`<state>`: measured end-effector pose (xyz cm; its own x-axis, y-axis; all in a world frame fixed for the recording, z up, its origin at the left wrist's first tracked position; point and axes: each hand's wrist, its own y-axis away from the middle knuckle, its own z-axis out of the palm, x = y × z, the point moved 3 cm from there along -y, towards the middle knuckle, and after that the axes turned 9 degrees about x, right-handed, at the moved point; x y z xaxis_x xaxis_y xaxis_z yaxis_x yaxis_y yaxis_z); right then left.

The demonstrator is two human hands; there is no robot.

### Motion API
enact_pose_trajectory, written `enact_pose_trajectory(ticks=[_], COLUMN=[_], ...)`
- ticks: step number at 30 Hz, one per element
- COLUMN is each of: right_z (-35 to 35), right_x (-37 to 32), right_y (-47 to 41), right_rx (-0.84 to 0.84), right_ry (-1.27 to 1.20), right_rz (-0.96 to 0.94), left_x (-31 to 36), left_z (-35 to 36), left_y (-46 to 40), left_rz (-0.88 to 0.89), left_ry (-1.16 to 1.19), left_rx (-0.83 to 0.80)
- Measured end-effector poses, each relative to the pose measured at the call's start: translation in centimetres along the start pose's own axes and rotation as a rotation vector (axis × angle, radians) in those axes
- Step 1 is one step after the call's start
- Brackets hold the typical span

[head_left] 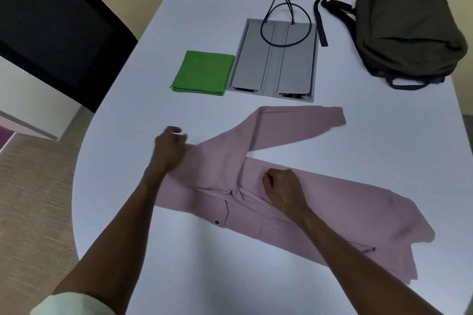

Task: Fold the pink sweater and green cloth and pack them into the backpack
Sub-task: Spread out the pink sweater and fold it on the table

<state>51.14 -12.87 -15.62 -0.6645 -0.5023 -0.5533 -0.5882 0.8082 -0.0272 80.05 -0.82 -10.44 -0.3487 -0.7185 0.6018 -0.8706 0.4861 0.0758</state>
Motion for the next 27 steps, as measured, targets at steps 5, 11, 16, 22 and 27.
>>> enact_pose_trajectory(ticks=[5, 11, 16, 22, 27], right_z=[0.0, 0.5, -0.3, -2.3, -3.2], right_x=[0.0, -0.3, -3.4, -8.5, -11.2], right_y=[-1.7, -3.9, -5.4, -5.0, 1.6], right_rx=[-0.074, -0.176, -0.346, -0.317, -0.590], right_ry=[-0.186, -0.641, -1.001, -1.397, -1.303], right_rz=[0.150, 0.598, 0.756, 0.714, 0.367], left_x=[2.4, 5.0, 6.4, 3.8, 3.0], left_z=[4.4, 3.7, 0.9, -1.2, -0.5], left_y=[-1.5, -1.5, 1.4, 3.2, 4.2], left_rz=[-0.021, -0.061, -0.149, -0.269, -0.548], left_ry=[-0.273, -0.092, 0.215, 0.247, 0.405], left_rx=[-0.333, -0.590, -0.862, -0.983, -0.900])
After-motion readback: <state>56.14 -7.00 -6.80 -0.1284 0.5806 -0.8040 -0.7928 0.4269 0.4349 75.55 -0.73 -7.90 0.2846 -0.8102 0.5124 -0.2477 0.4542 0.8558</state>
